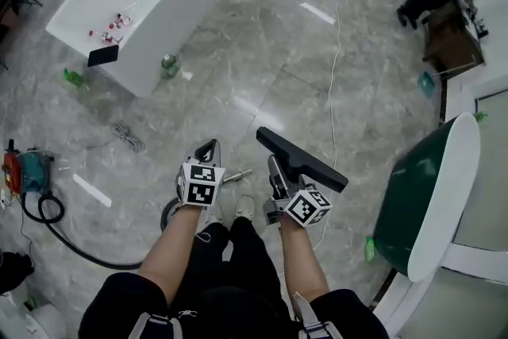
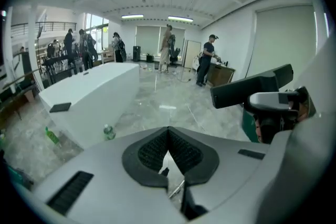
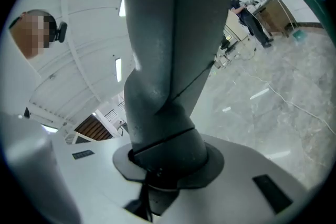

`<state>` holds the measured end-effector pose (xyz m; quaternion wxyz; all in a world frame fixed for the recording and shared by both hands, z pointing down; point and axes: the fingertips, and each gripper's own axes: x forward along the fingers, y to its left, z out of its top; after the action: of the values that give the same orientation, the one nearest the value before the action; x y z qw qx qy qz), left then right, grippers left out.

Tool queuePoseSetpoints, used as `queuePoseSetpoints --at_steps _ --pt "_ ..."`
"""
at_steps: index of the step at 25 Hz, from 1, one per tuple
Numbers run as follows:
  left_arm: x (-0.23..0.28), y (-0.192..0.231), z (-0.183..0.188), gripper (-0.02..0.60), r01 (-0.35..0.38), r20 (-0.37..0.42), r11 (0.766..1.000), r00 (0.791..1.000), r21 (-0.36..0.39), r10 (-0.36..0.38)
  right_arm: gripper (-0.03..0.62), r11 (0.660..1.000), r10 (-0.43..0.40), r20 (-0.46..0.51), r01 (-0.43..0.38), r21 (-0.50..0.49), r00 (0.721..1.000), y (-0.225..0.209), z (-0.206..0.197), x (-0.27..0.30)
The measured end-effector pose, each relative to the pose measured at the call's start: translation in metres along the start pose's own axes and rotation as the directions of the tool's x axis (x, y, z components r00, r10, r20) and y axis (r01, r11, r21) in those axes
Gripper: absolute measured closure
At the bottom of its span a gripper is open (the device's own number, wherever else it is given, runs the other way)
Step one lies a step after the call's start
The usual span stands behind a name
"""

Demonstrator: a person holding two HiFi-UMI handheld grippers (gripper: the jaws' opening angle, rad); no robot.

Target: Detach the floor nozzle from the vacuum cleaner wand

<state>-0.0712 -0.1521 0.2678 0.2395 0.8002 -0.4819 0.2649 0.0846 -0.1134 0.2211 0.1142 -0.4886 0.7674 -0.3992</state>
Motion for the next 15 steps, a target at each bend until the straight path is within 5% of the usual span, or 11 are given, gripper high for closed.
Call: queuePoseSetpoints --at_steps 6,15 --pt "-0.118 -0.025 0.126 0.572 -0.022 0.207 0.998 0.978 0.060 0.009 0.480 0.994 0.053 0.140 -0.039 -0.098 0.989 0.097 0.085 -0.040" --pt "-0.202 -0.082 0.204 0.574 -0.028 0.359 0.985 0.933 0.172 -0.036 0.480 0.981 0.113 0.257 -0.067 -0.182 0.960 0.172 0.163 -0.104"
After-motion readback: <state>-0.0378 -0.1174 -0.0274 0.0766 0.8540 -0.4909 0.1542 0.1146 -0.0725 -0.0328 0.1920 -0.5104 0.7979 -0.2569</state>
